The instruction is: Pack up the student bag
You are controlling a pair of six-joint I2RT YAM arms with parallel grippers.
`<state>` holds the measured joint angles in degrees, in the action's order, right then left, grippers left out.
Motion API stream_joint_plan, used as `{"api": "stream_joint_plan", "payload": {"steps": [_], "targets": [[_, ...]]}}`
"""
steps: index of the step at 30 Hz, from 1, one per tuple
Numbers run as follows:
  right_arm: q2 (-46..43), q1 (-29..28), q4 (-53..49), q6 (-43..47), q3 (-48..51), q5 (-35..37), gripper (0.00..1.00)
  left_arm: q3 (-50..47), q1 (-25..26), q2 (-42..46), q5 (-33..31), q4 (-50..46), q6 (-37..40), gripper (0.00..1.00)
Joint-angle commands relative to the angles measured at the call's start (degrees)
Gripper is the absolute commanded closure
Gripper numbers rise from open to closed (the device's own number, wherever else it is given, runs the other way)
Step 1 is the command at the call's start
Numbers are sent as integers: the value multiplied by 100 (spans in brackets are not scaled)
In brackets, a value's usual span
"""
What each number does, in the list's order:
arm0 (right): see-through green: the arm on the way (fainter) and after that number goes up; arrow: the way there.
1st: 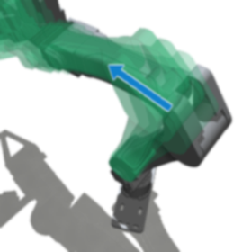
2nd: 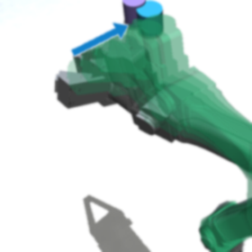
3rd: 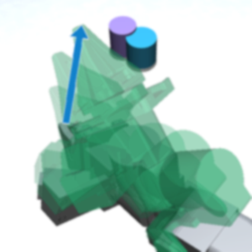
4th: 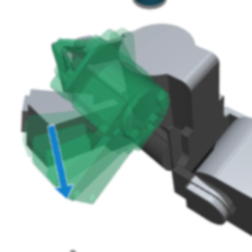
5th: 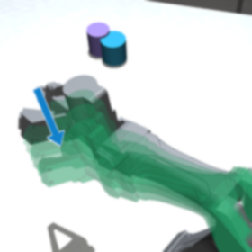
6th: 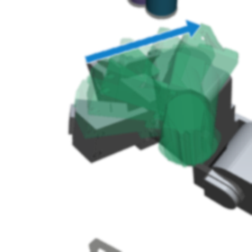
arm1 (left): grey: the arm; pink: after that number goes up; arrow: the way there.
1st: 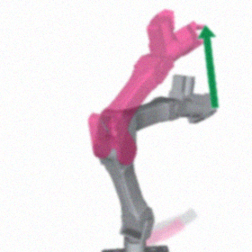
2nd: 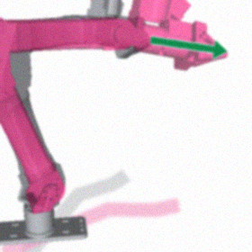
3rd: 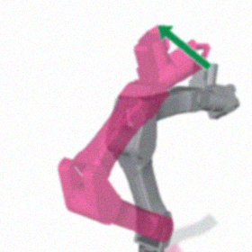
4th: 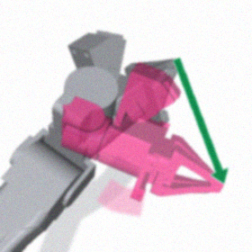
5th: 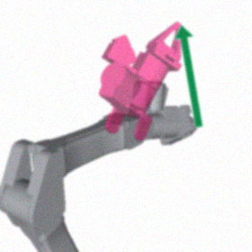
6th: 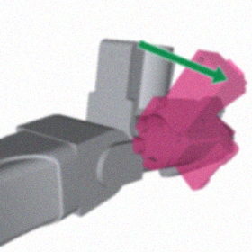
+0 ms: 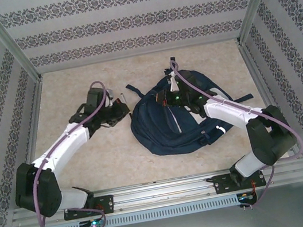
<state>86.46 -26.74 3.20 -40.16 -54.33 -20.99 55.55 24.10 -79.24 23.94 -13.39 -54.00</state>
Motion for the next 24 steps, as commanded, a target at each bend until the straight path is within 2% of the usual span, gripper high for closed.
{"api": "stream_joint_plan", "payload": {"steps": [1, 5, 9, 10, 13, 15, 18, 22, 24], "targets": [[-138, 123, 172, 26, -172, -113, 100, -186, 543, -315, -180, 1087, -1087, 100], [-284, 182, 163, 52, -133, -151, 100, 110, 1102, -1014, -210, 1642, -1280, 100], [-388, 220, 172, 52, -71, -153, 100, 392, 1439, -1673, -50, 2288, -1695, 100], [-413, 231, 174, 59, -54, -143, 100, 483, 1513, -1811, -60, 2330, -1704, 94], [-451, 265, 181, 35, -18, -107, 100, 808, 1624, -2152, 210, 2324, -1418, 63], [-477, 290, 164, 39, -16, -98, 100, 923, 1603, -2120, 488, 1991, -1288, 55], [-552, 323, 71, 121, -13, -51, 100, 751, 1489, -1439, -141, 676, -899, 48], [-604, 328, -74, 429, 6, -85, 100, 670, 966, -611, -175, -899, -204, 46], [-544, 308, -48, 592, -28, -313, 100, 591, 594, -276, -86, -1253, 155, 45]]}}
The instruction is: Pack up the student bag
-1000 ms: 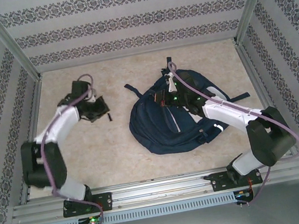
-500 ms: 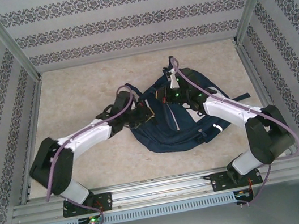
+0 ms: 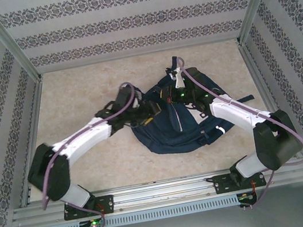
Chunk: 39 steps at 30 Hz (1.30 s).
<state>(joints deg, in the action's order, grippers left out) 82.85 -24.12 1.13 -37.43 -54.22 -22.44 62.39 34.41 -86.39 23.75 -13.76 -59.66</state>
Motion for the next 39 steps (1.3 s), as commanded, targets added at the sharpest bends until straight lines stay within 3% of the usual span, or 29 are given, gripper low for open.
{"api": "stream_joint_plan", "payload": {"steps": [1, 6, 9, 12, 14, 15, 18, 20, 23, 26, 28, 31, 34, 39], "targets": [[-138, 10, 160, 482, -79, -368, 100, -135, -671, 596, -25, -1329, 950, 43], [59, -355, -183, 1997, -440, -1590, 100, 275, -1720, 479, 263, -1702, 2125, 34], [124, -638, -858, 3142, -618, -2565, 100, 877, -1865, -39, 243, -1916, 3034, 34], [61, -1057, -1882, 4214, -652, -2539, 98, 1319, -1860, -660, 667, -1881, 3552, 33], [-30, -1328, -2300, 4335, -579, -1881, 74, 1684, -1849, -1167, 1096, -2011, 3695, 33], [-135, -1397, -2333, 4133, -481, -1379, 70, 1853, -1830, -1378, 1321, -2083, 3822, 33], [-763, -1417, -2417, 2520, -31, 771, 49, 2360, -1634, -2034, 1525, -2387, 4182, 32], [-1373, -1307, -2934, 824, 308, 2346, 48, 2623, -1394, -2404, 1515, -2598, 4332, 33], [-2338, -1120, -3515, -1317, 1071, 3221, 54, 2666, -969, -2668, 1166, -2772, 4586, 33], [-3055, -921, -3196, -2585, 2036, 3191, 63, 2330, -723, -2693, 882, -2752, 4646, 35], [-3120, -790, -3028, -2768, 2332, 3123, 63, 1869, -675, -2573, 886, -2542, 4424, 37], [-2727, -419, -2177, -2011, 2488, 2646, 63, 1083, -667, -2173, 650, -2397, 4181, 39], [-2048, 35, -986, -701, 2369, 1599, 68, 243, -673, -1568, 558, -2222, 4019, 39], [-316, 350, 171, 855, 1358, 234, 75, -984, -617, -490, 778, -1884, 3489, 39]]}}
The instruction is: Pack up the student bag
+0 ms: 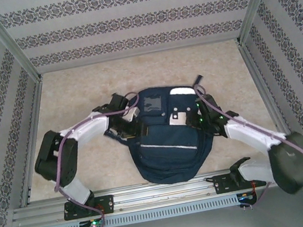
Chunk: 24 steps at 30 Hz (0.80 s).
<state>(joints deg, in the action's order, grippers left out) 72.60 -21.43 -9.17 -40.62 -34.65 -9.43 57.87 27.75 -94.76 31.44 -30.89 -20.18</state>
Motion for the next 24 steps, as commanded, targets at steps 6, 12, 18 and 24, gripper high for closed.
{"api": "stream_joint_plan", "payload": {"steps": [6, 12, 18, 24], "targets": [[2787, 59, 1470, 1556, -2670, -1466, 68, -1115, 334, 1244, -73, -18, -1138, 39], [3693, 130, 1354, 1516, -3901, -1240, 60, -567, 804, 1697, 114, -696, -901, 39], [2423, 140, 234, 1426, -3394, 268, 53, 799, 952, 2071, -385, -2205, 1828, 38], [696, 122, -1422, 1063, -2353, 1005, 50, 814, 877, 1754, -1016, -933, 4461, 29]]}}
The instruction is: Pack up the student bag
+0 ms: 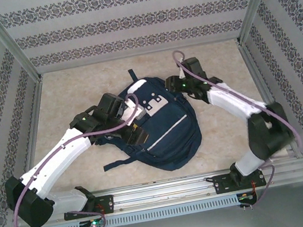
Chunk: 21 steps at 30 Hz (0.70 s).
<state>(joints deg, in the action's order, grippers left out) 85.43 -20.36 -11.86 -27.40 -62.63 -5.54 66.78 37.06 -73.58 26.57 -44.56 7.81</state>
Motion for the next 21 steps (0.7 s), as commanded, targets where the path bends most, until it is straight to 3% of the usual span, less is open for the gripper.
{"api": "stream_joint_plan", "payload": {"steps": [1, 4, 8, 10, 14, 19, 21], "targets": [[-831, 14, -1304, -423, 626, 532, 52, -23, -142, -588, -548, 766, 1500, 28], [-1506, -19, -1469, -1066, 1252, -166, 58, 859, -505, -1697, 445, 949, 802, 29], [-1834, -129, -1384, -1540, 1883, -648, 66, 1729, -590, -3047, 694, 520, 290, 32], [-1738, -195, -1054, -1745, 2158, -616, 69, 1706, -695, -3317, 479, 644, -316, 32], [-1112, -215, -321, -1729, 2152, -559, 74, 606, -1331, -3041, 708, 1801, -1620, 33], [-324, -191, 710, -1243, 1888, -133, 83, -412, -1462, -2386, 481, 2044, -1812, 33], [222, -179, 940, -1014, 1536, -184, 85, -1058, -1465, -2011, 689, 2478, -2191, 33]]}}
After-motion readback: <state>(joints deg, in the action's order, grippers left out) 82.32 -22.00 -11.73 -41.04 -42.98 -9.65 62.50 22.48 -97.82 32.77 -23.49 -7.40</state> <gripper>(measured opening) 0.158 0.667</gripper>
